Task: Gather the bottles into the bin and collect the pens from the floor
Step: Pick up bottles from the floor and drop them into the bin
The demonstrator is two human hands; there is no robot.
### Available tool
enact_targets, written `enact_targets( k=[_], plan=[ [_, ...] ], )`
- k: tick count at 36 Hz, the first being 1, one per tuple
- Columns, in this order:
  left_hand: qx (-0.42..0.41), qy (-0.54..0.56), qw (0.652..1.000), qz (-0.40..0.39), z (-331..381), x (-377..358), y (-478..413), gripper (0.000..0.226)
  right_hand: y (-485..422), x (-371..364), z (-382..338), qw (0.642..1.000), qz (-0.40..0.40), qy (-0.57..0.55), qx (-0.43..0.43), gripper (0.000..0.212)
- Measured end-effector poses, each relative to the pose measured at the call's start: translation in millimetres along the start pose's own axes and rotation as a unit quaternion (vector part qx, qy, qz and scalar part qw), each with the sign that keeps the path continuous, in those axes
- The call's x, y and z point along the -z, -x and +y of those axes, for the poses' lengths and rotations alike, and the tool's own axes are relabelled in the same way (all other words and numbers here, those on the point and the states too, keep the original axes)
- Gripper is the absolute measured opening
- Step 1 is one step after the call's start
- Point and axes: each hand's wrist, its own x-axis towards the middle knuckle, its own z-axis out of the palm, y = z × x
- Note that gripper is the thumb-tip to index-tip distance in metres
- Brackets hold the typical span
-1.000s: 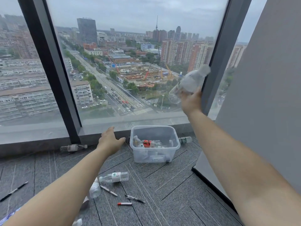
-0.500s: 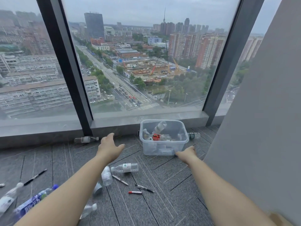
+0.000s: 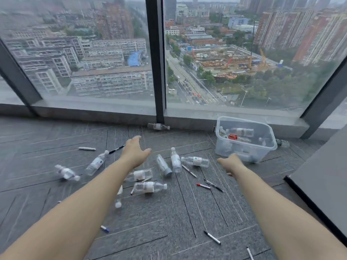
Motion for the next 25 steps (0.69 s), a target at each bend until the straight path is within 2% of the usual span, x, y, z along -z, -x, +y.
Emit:
enact_targets(
  k=[5,8,11,13,18,22,25],
  plan=[
    [0.048,-0.014,0.999,0.011,-84,33,14,0.067,39,-73,-23,0.999,-0.035,-0.003,0.02,0.075],
    [0.068,-0.019,0.997,0.019,-126,48,20,0.066,63,-112,-33,0.998,-0.053,-0.002,0.031,0.061],
    [0.084,-0.01,0.996,0.022,-161,63,25,0.067,75,-146,-38,0.998,-0.045,0.009,0.037,0.081],
    [0.079,-0.011,0.997,0.025,-179,72,24,0.064,84,-163,-42,0.997,-0.059,0.022,0.042,0.079],
    [0.081,-0.022,0.996,0.021,-204,74,13,0.062,101,-189,-48,0.995,-0.082,0.03,0.045,0.09],
    [0.081,-0.024,0.996,-0.003,-202,57,-1,0.062,99,-197,-44,0.994,-0.072,0.042,0.069,0.072],
    [0.074,-0.031,0.996,-0.026,-192,37,-12,0.06,89,-196,-37,0.993,-0.068,0.058,0.072,0.07]
  ],
)
